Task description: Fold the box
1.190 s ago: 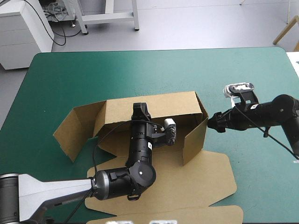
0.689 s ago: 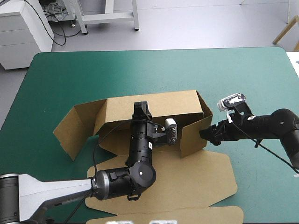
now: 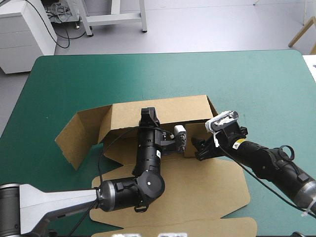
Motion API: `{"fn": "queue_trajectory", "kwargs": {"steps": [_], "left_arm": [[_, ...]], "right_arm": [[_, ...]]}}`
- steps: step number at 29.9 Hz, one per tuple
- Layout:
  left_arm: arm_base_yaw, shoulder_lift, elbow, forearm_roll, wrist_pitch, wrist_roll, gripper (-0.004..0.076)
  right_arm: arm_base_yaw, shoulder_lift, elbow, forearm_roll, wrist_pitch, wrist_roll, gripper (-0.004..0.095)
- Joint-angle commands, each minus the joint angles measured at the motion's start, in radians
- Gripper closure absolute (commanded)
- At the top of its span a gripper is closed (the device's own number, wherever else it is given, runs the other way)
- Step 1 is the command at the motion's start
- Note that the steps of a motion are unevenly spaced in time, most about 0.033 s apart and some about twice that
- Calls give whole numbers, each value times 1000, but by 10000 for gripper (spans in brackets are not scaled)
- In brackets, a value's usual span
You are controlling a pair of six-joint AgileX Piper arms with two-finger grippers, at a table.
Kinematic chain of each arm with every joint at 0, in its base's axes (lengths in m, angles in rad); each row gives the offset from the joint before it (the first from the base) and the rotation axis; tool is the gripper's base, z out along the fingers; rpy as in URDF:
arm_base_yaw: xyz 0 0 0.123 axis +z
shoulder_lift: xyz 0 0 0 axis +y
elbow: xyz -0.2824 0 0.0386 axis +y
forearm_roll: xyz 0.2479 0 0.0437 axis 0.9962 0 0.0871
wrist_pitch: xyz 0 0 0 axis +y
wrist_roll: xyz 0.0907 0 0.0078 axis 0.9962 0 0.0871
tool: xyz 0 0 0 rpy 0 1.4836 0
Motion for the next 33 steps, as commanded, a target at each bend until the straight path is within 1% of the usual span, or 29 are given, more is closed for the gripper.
{"fn": "queue_trajectory", "kwargs": {"steps": [1,2,4,6,7,8,9,10,16,18,19,21,23,24,25,27,28,33], "left_arm": [[-4,-48,-26,126,77,-13,734],[-4,-48,-26,126,75,-13,734],[-4,-48,-26,126,75,-13,734],[-4,-48,-26,126,75,-13,734],[-4,-48,-26,127,75,-13,734],[-4,-48,-26,131,75,-13,734],[-4,-48,-26,133,75,-13,734],[-4,-48,-26,136,75,-13,734],[-4,-48,-26,138,75,-18,727],[-4,-48,-26,131,71,-18,685],[-4,-48,-26,127,69,-18,647],[-4,-48,-26,127,64,-18,541],[-4,-48,-26,132,46,-23,389],[-4,-48,-26,138,37,-38,326],[-4,-48,-26,148,32,-69,238],[-4,-48,-26,153,30,-99,153],[-4,-48,-26,153,32,-101,135],[-4,-48,-26,153,62,-99,137]], "right_arm": [[15,-20,-22,3,-125,6,244],[15,-20,-22,3,-143,11,301],[15,-20,-22,3,-155,14,445],[15,-20,-22,3,-157,-4,657],[15,-20,-22,3,-157,-11,734],[15,-20,-22,3,-157,-15,789],[15,-20,-22,3,-157,-17,892],[15,-20,-22,3,-159,-17,923],[15,-20,-22,3,-164,-22,927],[15,-20,-22,3,-164,-24,927],[15,-20,-22,3,-164,-25,927],[15,-20,-22,3,-164,-25,927],[15,-20,-22,3,-164,-25,927],[15,-20,-22,3,-164,-25,927],[15,-20,-22,3,-168,-25,927],[15,-20,-22,3,-175,-19,927],[15,-20,-22,3,-181,-17,927],[15,-18,-22,3,-208,3,927]]}}
